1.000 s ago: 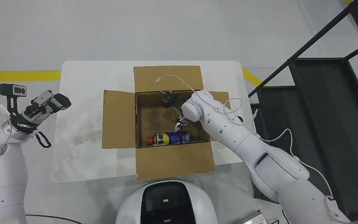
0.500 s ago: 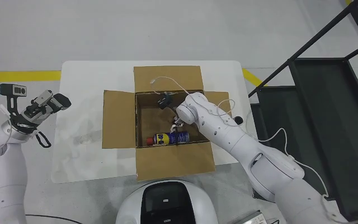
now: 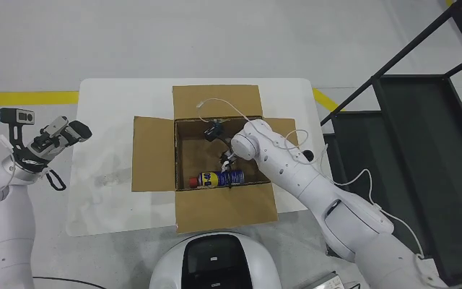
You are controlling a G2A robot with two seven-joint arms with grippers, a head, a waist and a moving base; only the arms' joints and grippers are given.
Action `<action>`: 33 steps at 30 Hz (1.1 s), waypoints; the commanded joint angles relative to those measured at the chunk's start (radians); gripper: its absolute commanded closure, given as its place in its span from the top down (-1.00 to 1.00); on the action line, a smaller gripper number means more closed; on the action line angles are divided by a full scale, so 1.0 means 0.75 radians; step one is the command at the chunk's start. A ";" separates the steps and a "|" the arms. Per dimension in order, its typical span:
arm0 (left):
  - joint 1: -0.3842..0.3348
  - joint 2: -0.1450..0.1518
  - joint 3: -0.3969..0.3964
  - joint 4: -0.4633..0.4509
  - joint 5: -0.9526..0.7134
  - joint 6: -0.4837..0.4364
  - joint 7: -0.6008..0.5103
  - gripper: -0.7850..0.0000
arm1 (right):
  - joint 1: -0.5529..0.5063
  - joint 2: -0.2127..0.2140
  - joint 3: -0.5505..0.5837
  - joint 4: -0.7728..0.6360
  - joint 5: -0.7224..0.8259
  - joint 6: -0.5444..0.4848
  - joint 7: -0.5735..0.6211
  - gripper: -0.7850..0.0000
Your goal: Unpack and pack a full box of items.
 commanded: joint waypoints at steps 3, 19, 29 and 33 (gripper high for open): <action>0.000 0.000 0.000 0.000 0.000 0.000 0.000 1.00 | 0.005 -0.009 -0.004 0.037 0.003 -0.014 0.000 0.25; 0.000 0.000 0.000 0.000 0.000 0.000 0.000 1.00 | 0.034 -0.044 -0.015 0.104 -0.012 -0.029 -0.002 -1.00; 0.000 0.000 0.000 0.000 0.000 0.000 0.000 1.00 | 0.001 -0.016 0.049 0.007 -0.034 -0.062 0.006 -1.00; 0.000 0.000 0.000 0.000 0.000 0.000 0.000 1.00 | -0.033 0.008 0.083 -0.076 -0.060 -0.088 0.040 -1.00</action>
